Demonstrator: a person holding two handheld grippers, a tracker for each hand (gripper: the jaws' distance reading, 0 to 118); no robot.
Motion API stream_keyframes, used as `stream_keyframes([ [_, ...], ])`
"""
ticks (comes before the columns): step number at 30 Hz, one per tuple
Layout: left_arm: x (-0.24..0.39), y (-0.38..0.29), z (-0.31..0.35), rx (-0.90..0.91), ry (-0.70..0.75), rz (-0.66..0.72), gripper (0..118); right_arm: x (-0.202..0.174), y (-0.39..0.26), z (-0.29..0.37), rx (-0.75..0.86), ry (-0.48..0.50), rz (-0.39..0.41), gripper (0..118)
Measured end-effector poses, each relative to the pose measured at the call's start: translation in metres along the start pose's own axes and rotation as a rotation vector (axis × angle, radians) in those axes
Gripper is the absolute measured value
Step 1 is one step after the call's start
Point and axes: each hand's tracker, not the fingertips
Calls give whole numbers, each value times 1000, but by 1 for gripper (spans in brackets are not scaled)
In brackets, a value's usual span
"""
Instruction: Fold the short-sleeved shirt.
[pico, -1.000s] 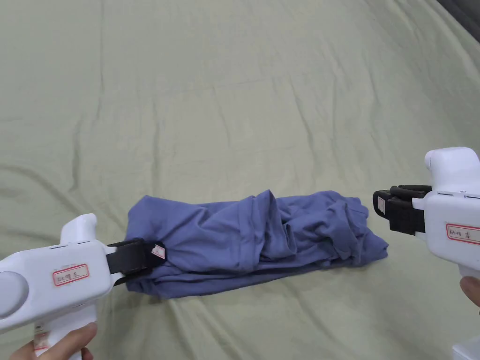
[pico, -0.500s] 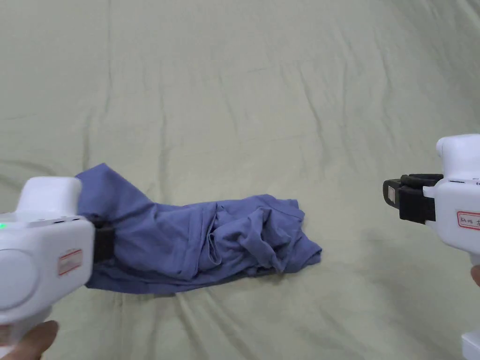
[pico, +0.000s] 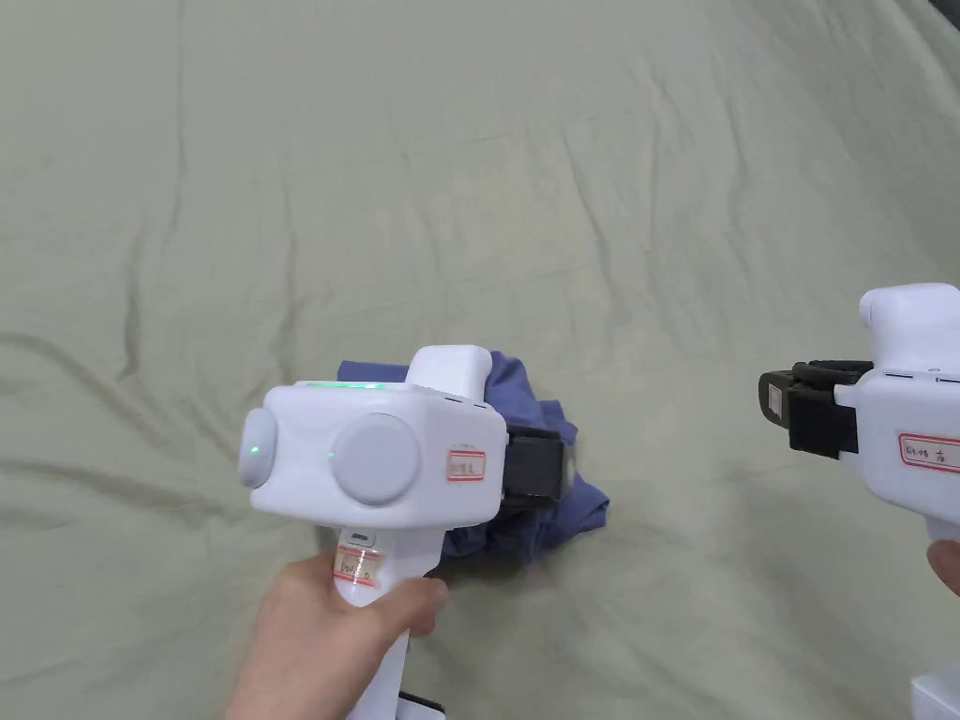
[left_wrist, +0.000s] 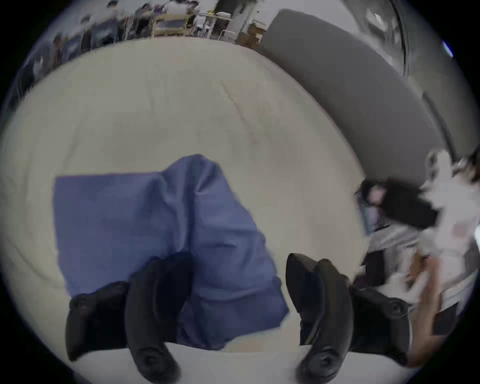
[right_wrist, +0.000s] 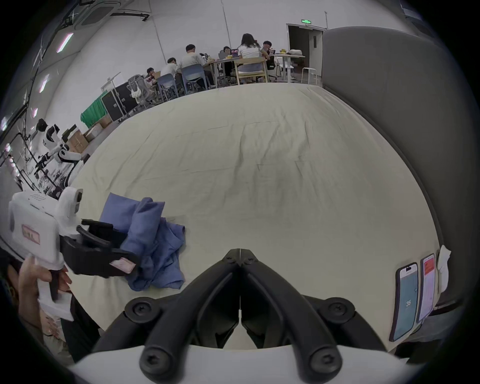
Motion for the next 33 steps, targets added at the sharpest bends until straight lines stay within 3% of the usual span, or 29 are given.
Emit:
stream_keyframes([
  [3,-4,-4,38,56,-10,53,83,4,1,0,3,-3,-12,2],
  [6,-10,-12,95,225,122,-9,81,4,3,3,16,2,-20,2],
  [7,-7,-18,111,285,211,-40,59,4,4,3,17,1,-20,2],
  [8,-8,-18,115,317,305,-75,8,3,4,4,20,0,-18,2],
  [9,-10,-16,113,318,400,-85,0,3,5,5,23,-2,-15,2],
  [10,-13,-18,107,339,446,-69,0,2,5,5,24,-3,-14,2],
  [17,19,-16,-8,107,186,-152,0,6,2,6,13,-31,-22,2],
  [21,21,-12,-56,68,153,-124,0,12,-2,6,-2,-49,-33,2],
  [27,29,-4,-28,159,4,-62,0,13,-6,0,-19,-47,-32,2],
  [33,39,-27,73,343,3,-68,0,-20,7,3,-1,5,19,2],
])
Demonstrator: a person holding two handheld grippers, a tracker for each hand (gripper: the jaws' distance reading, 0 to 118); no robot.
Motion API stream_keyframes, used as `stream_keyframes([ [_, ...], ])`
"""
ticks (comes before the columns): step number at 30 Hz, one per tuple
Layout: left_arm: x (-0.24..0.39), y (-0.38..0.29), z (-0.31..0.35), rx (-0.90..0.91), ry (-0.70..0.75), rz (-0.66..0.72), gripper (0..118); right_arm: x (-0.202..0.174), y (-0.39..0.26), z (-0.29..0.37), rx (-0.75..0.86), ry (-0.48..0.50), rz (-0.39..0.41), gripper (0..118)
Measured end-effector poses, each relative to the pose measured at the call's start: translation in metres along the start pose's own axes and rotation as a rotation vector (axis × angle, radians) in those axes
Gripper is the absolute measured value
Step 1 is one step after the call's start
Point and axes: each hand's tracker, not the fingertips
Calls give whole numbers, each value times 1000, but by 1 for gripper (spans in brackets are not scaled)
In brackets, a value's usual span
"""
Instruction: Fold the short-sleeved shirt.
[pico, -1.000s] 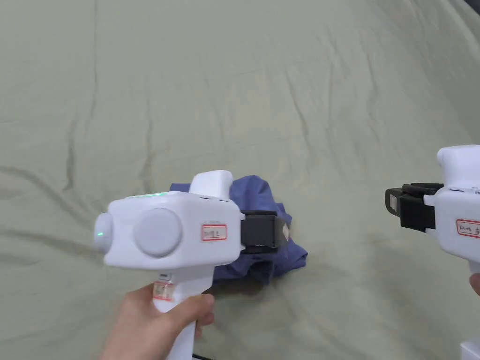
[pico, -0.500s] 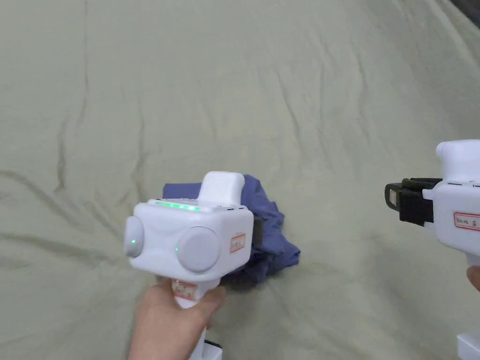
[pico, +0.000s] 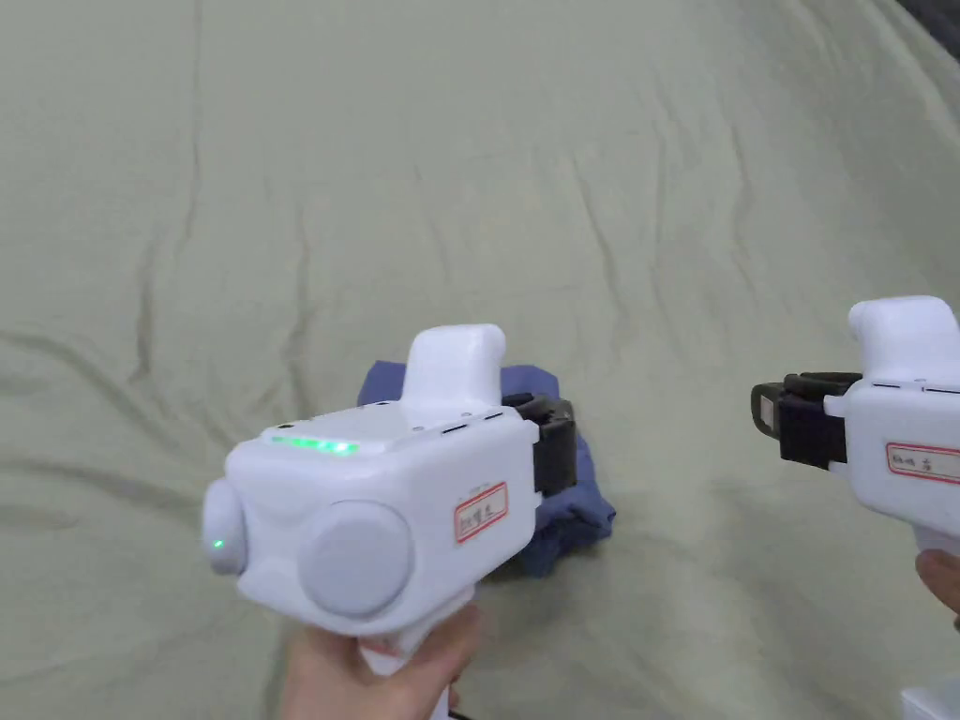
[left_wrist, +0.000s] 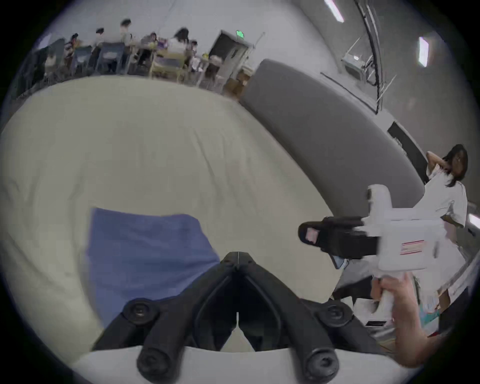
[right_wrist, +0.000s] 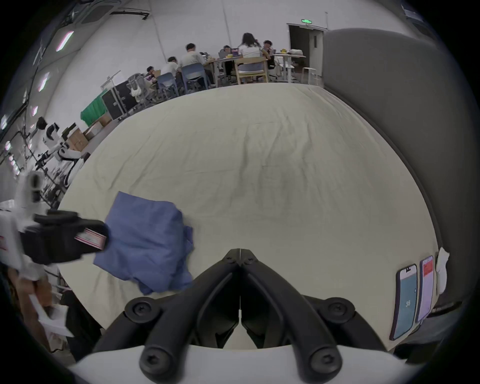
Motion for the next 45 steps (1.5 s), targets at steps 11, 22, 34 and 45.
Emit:
stream_keyframes([
  [11,-85,1,112,73,405,-13,0,-110,25,-48,-47,177,173,2],
  [22,-166,-26,19,-84,-17,408,88,-97,-6,-127,-204,194,137,2],
  [34,-175,-24,-41,-143,-178,469,50,-93,-6,-126,-196,225,145,2],
  [45,-203,-11,4,-171,-142,419,45,-118,6,-75,-51,253,148,2],
])
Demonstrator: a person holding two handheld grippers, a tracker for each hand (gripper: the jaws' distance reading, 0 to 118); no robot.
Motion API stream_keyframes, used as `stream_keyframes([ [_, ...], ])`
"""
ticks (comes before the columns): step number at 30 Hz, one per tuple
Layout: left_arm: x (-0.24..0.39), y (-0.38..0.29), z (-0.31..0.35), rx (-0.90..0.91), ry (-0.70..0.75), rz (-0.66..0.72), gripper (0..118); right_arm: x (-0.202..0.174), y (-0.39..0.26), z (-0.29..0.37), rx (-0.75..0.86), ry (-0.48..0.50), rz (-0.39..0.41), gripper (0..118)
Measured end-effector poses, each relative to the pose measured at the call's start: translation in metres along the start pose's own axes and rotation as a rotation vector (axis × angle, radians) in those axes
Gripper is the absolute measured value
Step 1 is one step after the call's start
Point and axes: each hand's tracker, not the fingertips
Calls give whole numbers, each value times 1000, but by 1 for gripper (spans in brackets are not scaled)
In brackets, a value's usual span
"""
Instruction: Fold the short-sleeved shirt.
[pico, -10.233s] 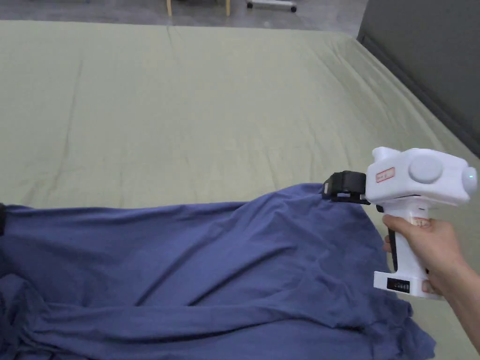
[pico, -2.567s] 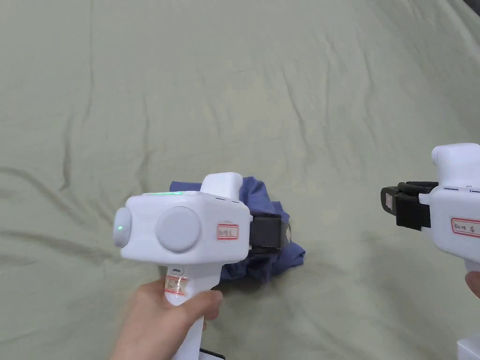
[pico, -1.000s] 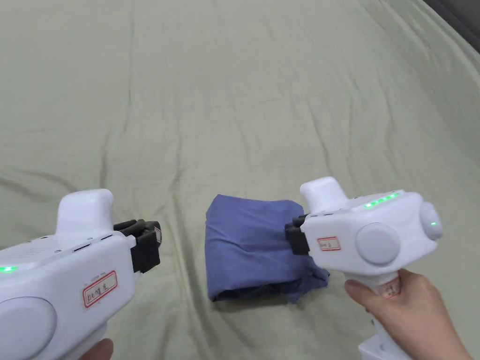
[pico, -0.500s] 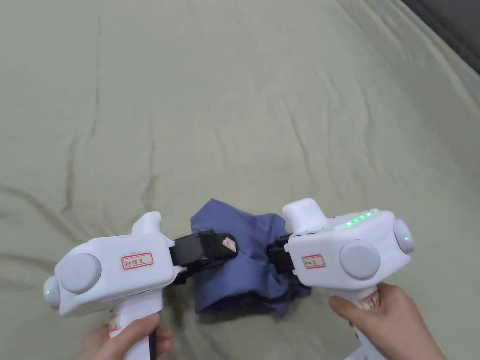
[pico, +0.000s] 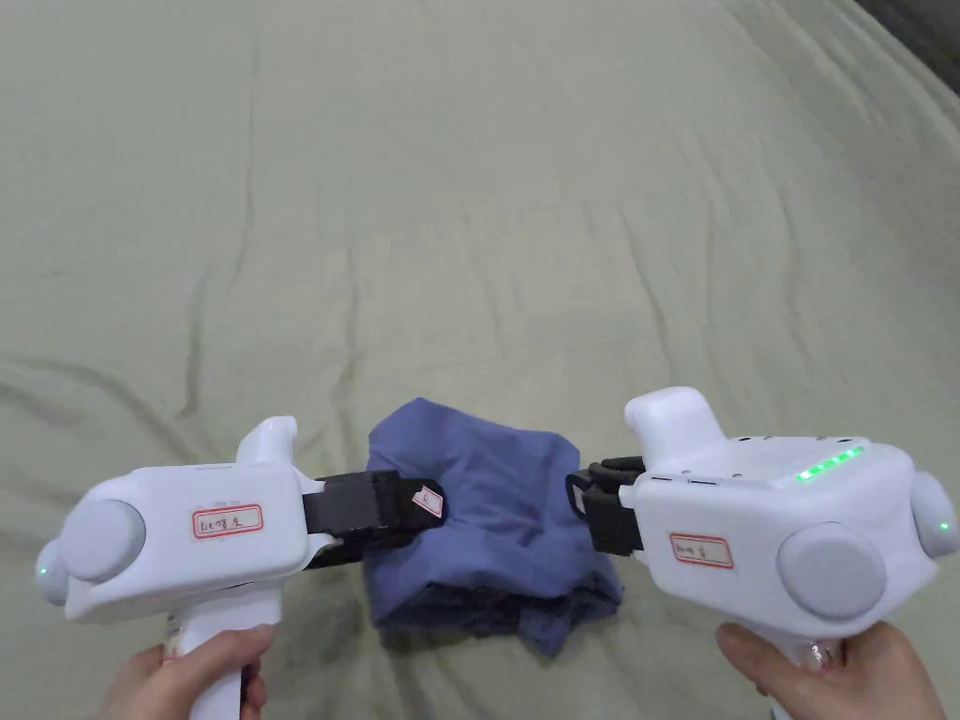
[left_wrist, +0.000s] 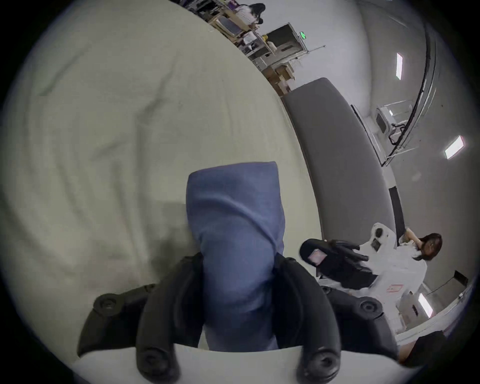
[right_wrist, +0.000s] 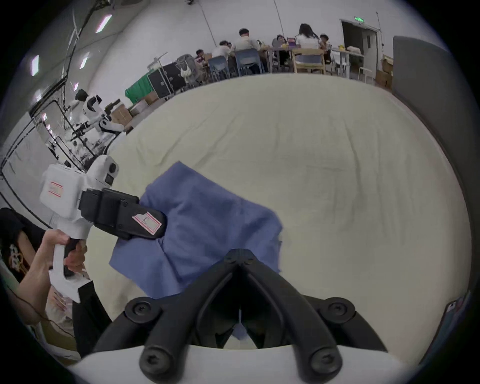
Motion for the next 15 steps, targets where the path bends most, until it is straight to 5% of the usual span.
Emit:
stream_keyframes([
  [8,-52,30,139,70,252,-63,45,-63,35,5,53,59,72,2],
  [15,-131,43,253,131,400,27,45,-156,62,-32,45,161,169,2],
])
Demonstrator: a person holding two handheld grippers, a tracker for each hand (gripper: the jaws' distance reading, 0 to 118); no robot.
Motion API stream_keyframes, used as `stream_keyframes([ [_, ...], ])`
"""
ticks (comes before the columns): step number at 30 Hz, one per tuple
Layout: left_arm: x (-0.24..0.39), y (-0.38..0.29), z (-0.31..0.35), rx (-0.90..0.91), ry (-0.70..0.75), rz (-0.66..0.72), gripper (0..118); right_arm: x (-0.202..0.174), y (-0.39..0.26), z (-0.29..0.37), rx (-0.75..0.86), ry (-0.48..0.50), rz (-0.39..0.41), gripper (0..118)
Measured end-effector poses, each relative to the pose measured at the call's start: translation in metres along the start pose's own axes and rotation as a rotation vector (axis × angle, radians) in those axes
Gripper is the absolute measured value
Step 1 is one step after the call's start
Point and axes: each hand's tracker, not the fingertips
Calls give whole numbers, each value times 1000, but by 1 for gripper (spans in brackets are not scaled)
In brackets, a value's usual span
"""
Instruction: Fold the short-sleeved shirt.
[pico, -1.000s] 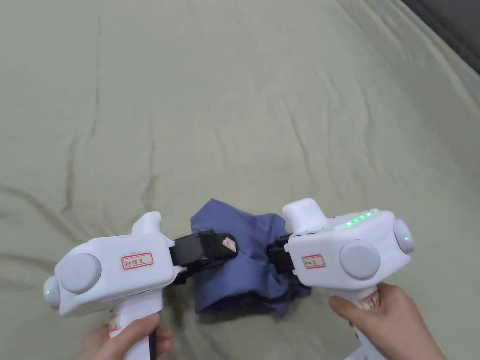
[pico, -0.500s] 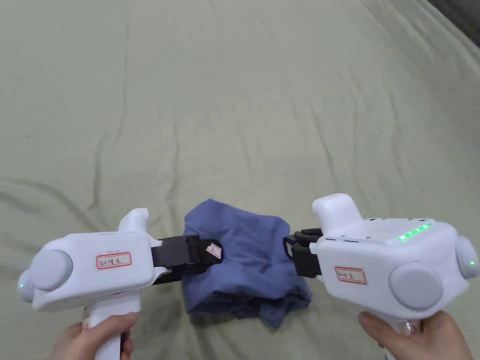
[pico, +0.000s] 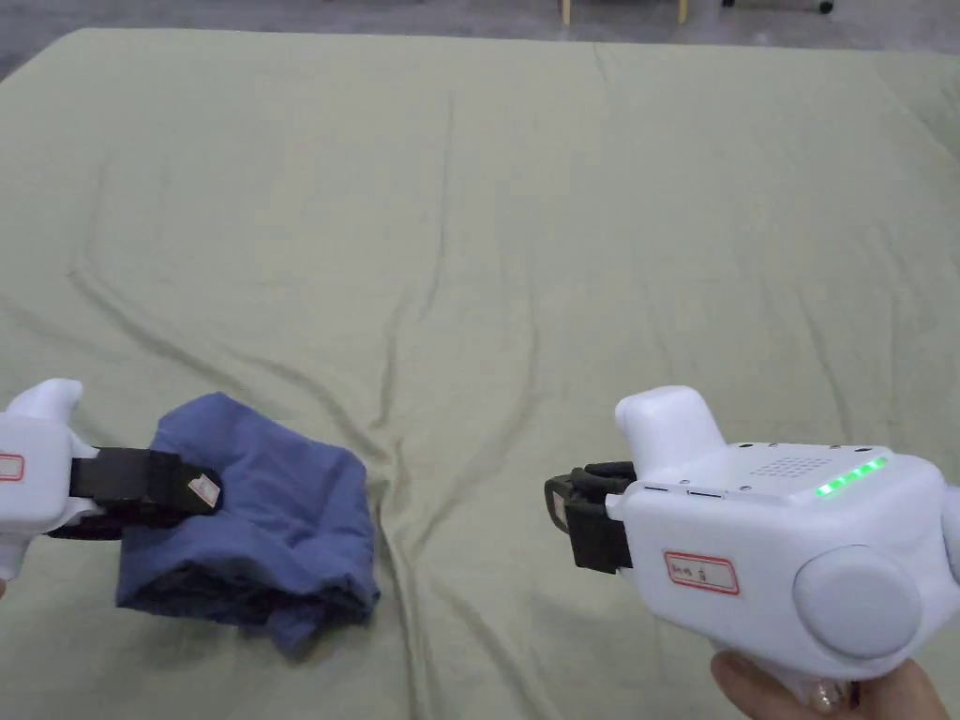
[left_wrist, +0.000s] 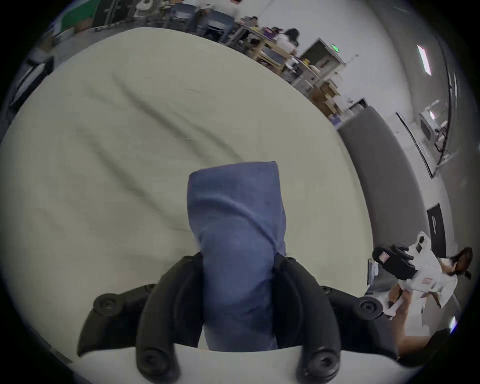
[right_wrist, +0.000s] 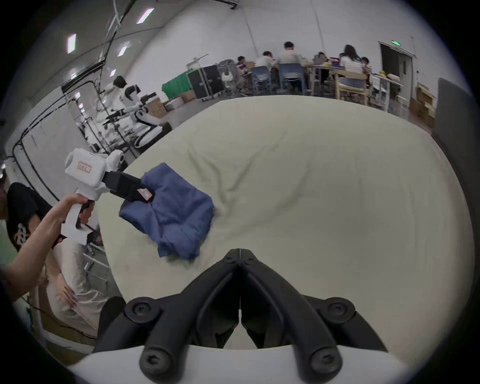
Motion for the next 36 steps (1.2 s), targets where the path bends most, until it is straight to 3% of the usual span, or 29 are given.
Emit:
stream_keyframes([
  [7,-74,-6,16,28,-23,125,46,-79,25,-60,-24,118,69,2],
  [9,-87,-8,17,35,-55,201,60,-90,25,-66,-36,140,90,2],
  [10,-91,-10,18,56,-15,211,77,-94,24,-67,-41,142,100,2],
  [11,-94,-12,21,89,42,190,82,-96,23,-67,-45,143,108,2],
  [16,-108,-20,72,207,225,198,82,-89,23,-59,-46,134,110,2],
  [18,-97,-27,97,303,335,167,77,-83,25,-52,-33,125,107,2],
  [20,-72,-39,120,407,367,85,63,-78,26,-42,-12,118,98,2],
  [21,-59,-44,129,457,401,58,28,-73,27,-35,2,112,96,2],
  [22,-34,-53,135,529,466,54,0,-70,28,-27,17,104,94,2],
  [26,48,-75,143,636,545,-98,0,-50,28,11,86,75,66,2],
  [36,254,-102,138,859,376,-367,0,32,15,135,279,-113,-9,2],
])
